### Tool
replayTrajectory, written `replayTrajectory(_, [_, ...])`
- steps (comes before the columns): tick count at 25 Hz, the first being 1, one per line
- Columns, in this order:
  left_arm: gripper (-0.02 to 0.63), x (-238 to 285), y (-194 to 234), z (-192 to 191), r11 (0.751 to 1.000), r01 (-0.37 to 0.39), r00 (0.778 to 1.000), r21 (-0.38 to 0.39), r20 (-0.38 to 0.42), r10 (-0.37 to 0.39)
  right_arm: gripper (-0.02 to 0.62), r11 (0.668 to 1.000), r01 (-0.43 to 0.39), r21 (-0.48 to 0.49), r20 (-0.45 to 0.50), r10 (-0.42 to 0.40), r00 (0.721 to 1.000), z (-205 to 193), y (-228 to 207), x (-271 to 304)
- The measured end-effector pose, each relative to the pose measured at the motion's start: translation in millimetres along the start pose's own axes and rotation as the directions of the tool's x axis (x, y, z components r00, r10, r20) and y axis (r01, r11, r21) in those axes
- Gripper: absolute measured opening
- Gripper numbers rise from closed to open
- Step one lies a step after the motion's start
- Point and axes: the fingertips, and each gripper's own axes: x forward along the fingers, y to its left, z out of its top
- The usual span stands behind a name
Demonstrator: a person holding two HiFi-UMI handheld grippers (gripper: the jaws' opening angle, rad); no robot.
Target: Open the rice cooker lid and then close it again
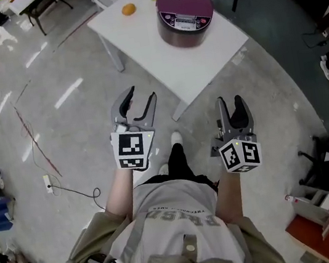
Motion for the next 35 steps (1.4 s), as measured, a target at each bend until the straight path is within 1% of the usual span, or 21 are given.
replayTrajectory(6, [0.229,44.1,9.2,7.8,1.0,-0.022,1.0,-0.001,0.002,0.022,0.244,1.0,-0.024,0.005,0.0,0.024,1.0,4.8,-20.3,44.8])
replayTrajectory(10, [0.23,75.5,14.9,19.6,1.0,-0.028,1.0,-0.006,0.011,0.028,0.244,0.999,-0.037,0.013,0.005,0.037,0.999,11.5,-35.6,77.6])
replayTrajectory(22, [0.23,157.6,40.7,50.9,0.996,-0.092,0.995,0.005,0.026,0.092,0.244,0.995,-0.101,0.014,0.017,0.1,0.995,33.1,-68.9,172.2])
replayTrajectory(30, [0.23,203.1,42.9,62.1,0.993,-0.115,0.993,0.012,0.03,0.115,0.244,0.988,-0.151,0.015,0.017,0.151,0.988,38.2,-85.6,214.1])
replayTrajectory(35, [0.23,219.2,37.0,61.0,0.993,-0.118,0.993,0.023,0.01,0.118,0.244,0.985,-0.171,0.036,-0.003,0.171,0.985,30.1,-93.2,226.4])
